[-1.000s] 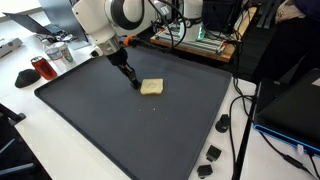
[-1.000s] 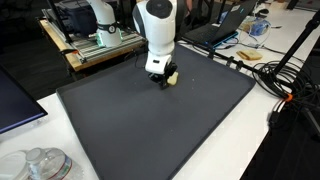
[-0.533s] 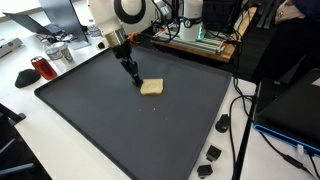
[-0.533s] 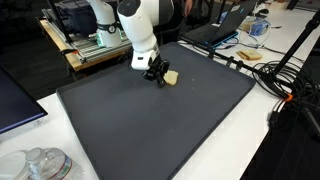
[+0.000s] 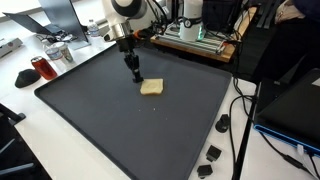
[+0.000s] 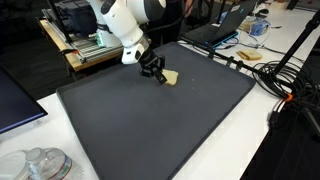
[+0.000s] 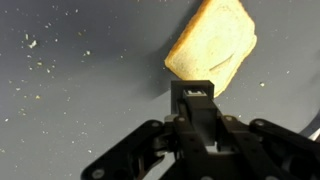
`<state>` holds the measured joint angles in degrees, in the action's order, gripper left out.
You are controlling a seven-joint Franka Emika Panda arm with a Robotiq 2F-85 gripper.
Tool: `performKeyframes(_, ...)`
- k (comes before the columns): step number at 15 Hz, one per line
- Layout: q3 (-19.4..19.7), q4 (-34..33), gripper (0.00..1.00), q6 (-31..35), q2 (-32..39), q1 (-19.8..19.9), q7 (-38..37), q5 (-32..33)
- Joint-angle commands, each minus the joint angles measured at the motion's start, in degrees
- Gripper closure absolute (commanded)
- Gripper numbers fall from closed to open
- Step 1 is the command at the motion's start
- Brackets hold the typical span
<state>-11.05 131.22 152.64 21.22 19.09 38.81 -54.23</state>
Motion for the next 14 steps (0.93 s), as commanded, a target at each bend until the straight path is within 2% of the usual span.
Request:
performKeyframes(1,-3.36,4.64,0.95,3.85,-3.68,2.42,7.86,-11.39)
performKeyframes(6,-6.66,7.56,0.95,9.08,-6.11,3.13,21.09,-34.18)
performKeyframes(12,-6.9,9.73,0.95,13.69,-10.1,0.57,40.87,-61.84)
performKeyframes(14,-6.84,10.4,0.95,15.67,-11.17,-0.99,46.0,-68.07)
